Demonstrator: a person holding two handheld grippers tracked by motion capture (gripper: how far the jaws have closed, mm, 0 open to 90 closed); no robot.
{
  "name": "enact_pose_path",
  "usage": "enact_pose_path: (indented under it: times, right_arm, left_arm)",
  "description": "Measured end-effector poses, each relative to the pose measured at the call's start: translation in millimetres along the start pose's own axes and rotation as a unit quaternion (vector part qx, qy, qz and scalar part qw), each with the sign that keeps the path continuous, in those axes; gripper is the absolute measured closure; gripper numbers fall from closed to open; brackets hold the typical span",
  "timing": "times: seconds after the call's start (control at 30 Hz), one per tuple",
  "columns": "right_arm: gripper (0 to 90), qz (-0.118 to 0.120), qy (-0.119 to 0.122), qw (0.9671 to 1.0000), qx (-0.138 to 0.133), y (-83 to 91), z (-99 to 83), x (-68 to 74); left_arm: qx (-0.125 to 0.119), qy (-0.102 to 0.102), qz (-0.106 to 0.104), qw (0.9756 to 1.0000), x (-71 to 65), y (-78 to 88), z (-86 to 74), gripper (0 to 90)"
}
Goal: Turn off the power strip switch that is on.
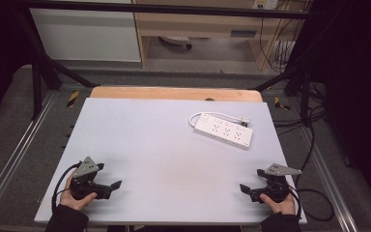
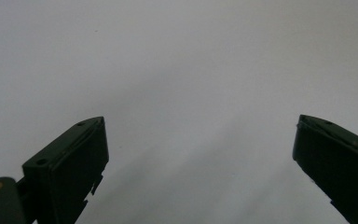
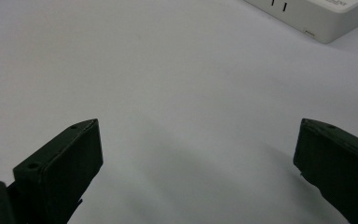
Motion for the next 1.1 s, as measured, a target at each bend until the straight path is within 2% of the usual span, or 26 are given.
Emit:
enact_pose_path:
  times: [0.8, 1.1]
  right_arm:
    - [1.4, 0.003, 0.019, 0.9998, -0.002, -5.7, 7.8, 6.6]
    - [1.2, -0.004, 0.025, 0.9997, -0.001, -7.9, 11.5, 8.0]
  left_arm:
    - [0.002, 0.002, 0.002, 1.0, 0.7, -0.3, -2.4, 3.4]
    - [-0.001, 0.006, 0.004, 1.0, 1.6, 0.4, -2.5, 3.5]
Point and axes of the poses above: each handheld gripper's, and its own axes: y roughly backward along the jaws, z roughly out of its top, x roughly to its left, the point moved 2 cm from there along -y, roughly forward along the jaws, and after that the axes turned 13 degrees about -x, right-handed, at the moved point
